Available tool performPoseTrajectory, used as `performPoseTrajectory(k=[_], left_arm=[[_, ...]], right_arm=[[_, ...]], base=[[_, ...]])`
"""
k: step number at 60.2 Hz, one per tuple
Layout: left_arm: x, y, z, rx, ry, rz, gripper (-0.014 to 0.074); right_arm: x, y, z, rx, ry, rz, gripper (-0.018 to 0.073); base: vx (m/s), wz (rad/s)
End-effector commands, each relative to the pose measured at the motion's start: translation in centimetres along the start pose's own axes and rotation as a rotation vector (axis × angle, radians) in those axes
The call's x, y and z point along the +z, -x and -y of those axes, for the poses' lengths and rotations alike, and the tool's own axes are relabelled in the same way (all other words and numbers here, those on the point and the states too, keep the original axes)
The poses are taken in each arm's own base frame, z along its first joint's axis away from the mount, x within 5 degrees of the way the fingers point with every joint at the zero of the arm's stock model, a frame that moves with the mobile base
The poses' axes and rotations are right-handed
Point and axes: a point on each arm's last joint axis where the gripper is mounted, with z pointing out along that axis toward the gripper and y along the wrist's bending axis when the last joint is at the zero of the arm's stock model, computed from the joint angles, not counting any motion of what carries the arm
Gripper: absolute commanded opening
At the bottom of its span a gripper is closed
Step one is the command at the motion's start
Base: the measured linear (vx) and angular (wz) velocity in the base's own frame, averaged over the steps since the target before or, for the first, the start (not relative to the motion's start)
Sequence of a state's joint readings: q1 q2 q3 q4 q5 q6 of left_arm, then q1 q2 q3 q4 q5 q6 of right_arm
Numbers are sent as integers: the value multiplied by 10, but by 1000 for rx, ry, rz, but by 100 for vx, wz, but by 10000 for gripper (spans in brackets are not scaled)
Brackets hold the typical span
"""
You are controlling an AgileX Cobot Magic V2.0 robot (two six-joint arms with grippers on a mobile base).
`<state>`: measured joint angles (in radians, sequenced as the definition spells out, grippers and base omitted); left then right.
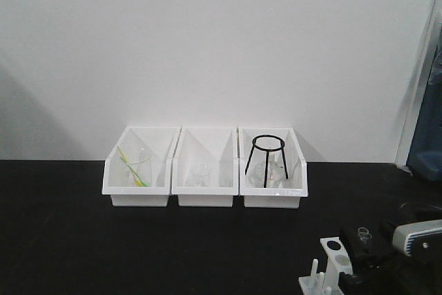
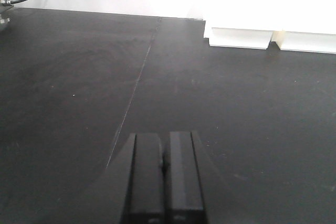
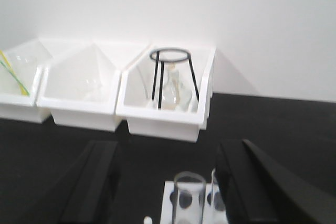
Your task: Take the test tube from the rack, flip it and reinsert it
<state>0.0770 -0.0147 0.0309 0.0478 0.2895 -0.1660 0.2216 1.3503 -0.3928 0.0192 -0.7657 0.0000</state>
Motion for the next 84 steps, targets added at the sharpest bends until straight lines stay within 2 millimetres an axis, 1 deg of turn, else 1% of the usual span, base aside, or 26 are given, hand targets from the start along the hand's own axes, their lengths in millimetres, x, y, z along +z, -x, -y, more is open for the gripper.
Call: performPoseTrajectory(k=[1,9,14,19,31,40,53,62,65,69,75,84], left_arm=[[-1,8,2,-3,-23,97,-6],[-1,8,2,-3,-23,97,-6],[-1,8,2,-3,-23,97,-6],[-1,8,2,-3,-23,97,-6],[-1,8,2,-3,-23,97,-6],[-1,8,2,-3,-23,97,-6],[-1,8,2,-3,-23,97,-6],[-1,8,2,-3,-23,97,-6],[-1,8,2,-3,-23,97,-6],[-1,8,2,-3,-23,97,-6],[-1,8,2,-3,-23,97,-6],[-1,8,2,-3,-23,97,-6]], right_arm=[[-17,33,0,-2,5,105,479],[-45,58,-1,0,7,90,479],[-63,70,-1,0,9,70,479],[-78,77,-1,1,10,70,479],[-104,87,-1,5,12,107,477],[-112,91,-1,5,12,140,477],[-113,93,-1,-3,15,157,475],[-117,94,0,-14,10,174,435],[-122,93,0,-34,10,193,400],[-133,84,1,-56,-2,214,329],[-154,60,7,-57,-59,237,197],[-179,23,11,-64,-144,282,34]], base=[[0,0],[0,0],[0,0],[0,0],[0,0],[0,0],[0,0],[0,0],[0,0],[0,0],[0,0],[0,0]])
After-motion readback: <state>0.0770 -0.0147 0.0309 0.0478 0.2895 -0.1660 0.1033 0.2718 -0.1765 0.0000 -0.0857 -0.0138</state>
